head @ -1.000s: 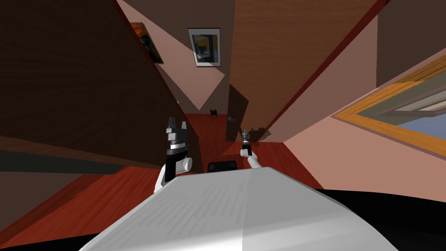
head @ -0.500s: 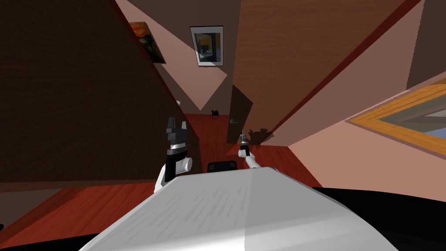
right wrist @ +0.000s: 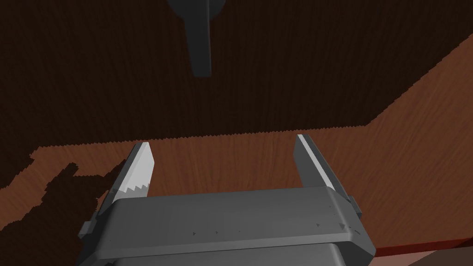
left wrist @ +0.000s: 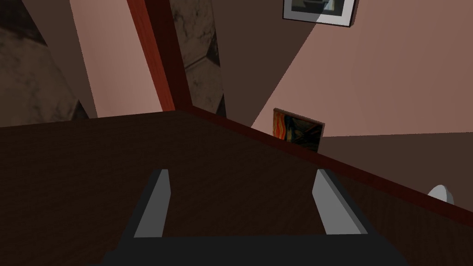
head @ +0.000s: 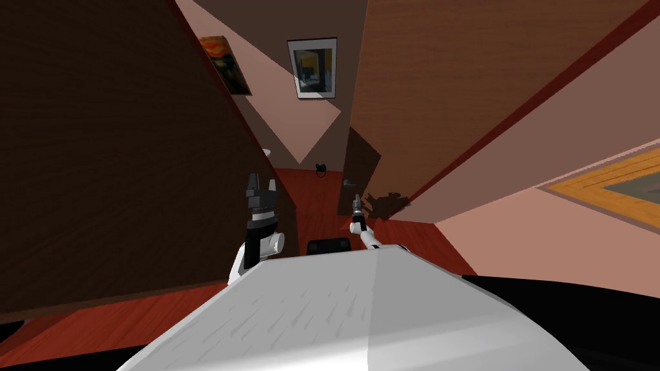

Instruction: Pull the door open

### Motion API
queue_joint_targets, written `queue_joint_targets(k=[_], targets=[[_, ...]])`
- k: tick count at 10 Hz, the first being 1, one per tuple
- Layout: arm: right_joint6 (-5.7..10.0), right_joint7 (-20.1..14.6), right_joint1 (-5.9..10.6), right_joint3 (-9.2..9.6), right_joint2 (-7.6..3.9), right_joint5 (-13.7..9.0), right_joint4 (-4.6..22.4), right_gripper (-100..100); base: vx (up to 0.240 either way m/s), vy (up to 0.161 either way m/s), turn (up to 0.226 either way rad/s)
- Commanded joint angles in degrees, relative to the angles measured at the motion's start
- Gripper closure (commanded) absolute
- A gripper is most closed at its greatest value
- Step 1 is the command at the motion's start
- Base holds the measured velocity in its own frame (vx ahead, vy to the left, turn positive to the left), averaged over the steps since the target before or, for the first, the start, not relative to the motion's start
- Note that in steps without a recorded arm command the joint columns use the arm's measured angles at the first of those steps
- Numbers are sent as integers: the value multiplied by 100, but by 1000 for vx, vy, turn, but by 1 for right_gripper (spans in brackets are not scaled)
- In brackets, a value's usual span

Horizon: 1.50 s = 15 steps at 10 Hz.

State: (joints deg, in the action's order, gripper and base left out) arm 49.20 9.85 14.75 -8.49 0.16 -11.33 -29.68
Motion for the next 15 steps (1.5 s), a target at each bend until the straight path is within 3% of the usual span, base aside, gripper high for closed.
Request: queue_joint_targets(k=[1,3,4,6,7,8,10,11,12,14,15], targets=[[67,6,101,-9,23,-12,223,-100,129,-6,50],[116,28,196,-20,95,-27,447,-100,95,-5,73],[83,29,159,-19,79,-23,344,-100,55,4,20],[36,-2,134,-17,-130,-65,381,-100,-126,-59,-38],[36,-2,134,-17,-130,-65,381,-100,-129,-60,-9],[-12,-47,117,-9,-292,-69,409,-100,-72,-37,-21],[-12,-47,117,-9,-292,-69,409,-100,-14,-7,-7],[-45,-112,108,3,-467,-53,433,-100,16,7,-9],[-54,-151,108,9,-540,-39,442,-100,19,8,-1],[-39,-278,121,21,-560,10,449,-100,119,27,128],[-15,-300,126,18,-509,12,443,-100,178,-3,31]])
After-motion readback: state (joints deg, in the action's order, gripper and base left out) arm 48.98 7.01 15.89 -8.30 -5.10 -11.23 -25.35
